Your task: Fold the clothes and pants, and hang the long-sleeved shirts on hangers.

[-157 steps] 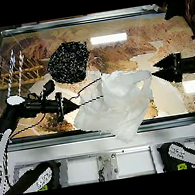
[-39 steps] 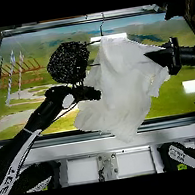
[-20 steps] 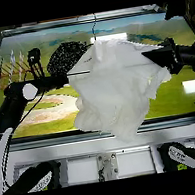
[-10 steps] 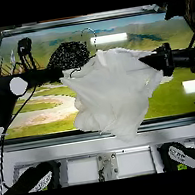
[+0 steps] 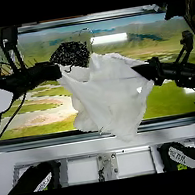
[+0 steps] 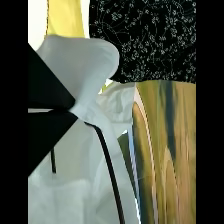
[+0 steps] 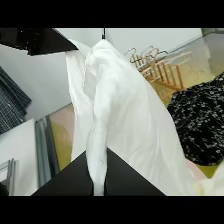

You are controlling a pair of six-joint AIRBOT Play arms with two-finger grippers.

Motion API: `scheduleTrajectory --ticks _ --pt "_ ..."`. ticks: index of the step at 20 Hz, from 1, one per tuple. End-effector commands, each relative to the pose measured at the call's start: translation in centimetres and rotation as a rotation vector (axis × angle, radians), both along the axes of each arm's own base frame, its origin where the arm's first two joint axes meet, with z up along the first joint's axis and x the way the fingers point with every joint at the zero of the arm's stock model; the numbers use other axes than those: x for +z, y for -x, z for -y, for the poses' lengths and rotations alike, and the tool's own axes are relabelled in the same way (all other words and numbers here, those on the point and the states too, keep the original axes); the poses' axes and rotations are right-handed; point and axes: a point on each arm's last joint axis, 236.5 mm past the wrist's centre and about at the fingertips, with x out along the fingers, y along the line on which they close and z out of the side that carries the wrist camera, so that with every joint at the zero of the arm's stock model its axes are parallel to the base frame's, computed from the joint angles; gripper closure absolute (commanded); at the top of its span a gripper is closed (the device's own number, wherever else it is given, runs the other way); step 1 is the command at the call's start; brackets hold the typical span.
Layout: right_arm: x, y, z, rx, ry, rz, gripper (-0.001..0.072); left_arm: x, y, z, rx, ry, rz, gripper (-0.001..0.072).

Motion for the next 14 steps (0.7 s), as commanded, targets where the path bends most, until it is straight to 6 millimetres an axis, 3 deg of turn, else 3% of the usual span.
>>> scheduleTrajectory --ticks 1,3,8,14 --pt "-0.1 1.7 -3.0 0.07 -0.067 0.001 0.0712 2.6 1.7 1.7 -0.054 0.029 0.073 0.0698" --pt "0.0 2.1 -4.6 0.095 -0.073 0.003 0.0712 3.7 2.0 1.8 -0.057 0.047 0.105 0.0698" --pt "0.0 0.6 -7.7 0.035 -0.075 0.014 0.0713 6.5 3.7 1.2 -0.058 0.087 0.168 0.0698" --pt "0.6 0.7 -10.9 0.072 -0.198 -0.025 0.0712 8.3 5.6 1.7 -0.091 0.127 0.198 0.0698"
